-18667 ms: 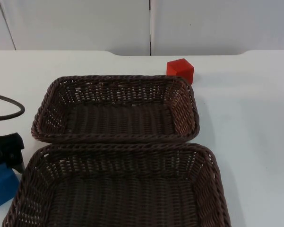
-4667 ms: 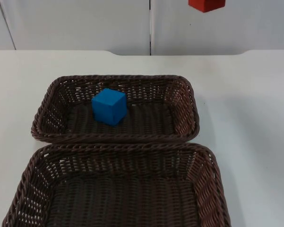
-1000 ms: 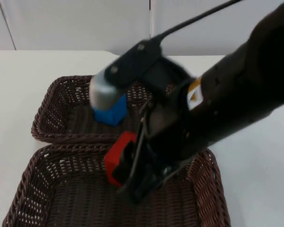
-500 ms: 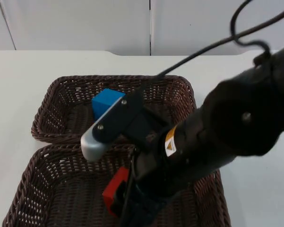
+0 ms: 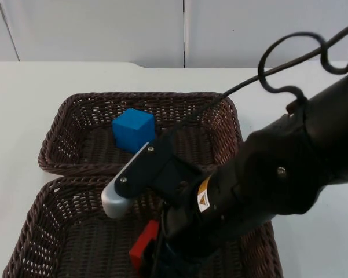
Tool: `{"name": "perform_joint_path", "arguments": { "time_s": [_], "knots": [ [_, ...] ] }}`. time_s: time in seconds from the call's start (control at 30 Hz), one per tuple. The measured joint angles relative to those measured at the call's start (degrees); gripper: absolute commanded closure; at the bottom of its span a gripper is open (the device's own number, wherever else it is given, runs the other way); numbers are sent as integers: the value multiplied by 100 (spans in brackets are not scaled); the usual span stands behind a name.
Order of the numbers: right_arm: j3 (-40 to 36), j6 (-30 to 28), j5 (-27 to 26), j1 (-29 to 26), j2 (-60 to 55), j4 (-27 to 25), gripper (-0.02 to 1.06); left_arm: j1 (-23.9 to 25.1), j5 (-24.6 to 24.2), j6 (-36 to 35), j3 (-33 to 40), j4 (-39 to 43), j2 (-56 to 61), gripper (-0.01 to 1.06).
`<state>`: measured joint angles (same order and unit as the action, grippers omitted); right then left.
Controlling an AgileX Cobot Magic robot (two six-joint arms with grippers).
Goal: Pick up one cube with the left hand and place it into the upper basket. Pick up one cube with the right hand and place it into the lower basket.
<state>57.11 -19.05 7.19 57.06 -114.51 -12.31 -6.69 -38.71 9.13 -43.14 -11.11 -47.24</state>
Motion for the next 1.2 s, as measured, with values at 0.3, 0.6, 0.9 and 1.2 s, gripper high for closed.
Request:
{"name": "perform_joint_path", "arguments": {
  "time_s": [0.3,0.6,0.9,1.2],
  "knots": [
    [34,35,-63,10,-48,0,30,0,0,0,0,0,0,0],
    [34,136,164,10,-60,0,27,0,0,0,0,0,0,0],
    [34,140,488,10,880,0,27,0,0,0,0,0,0,0],
    [34,149,804,10,2235,0,27,0,0,0,0,0,0,0]
  ]
}}
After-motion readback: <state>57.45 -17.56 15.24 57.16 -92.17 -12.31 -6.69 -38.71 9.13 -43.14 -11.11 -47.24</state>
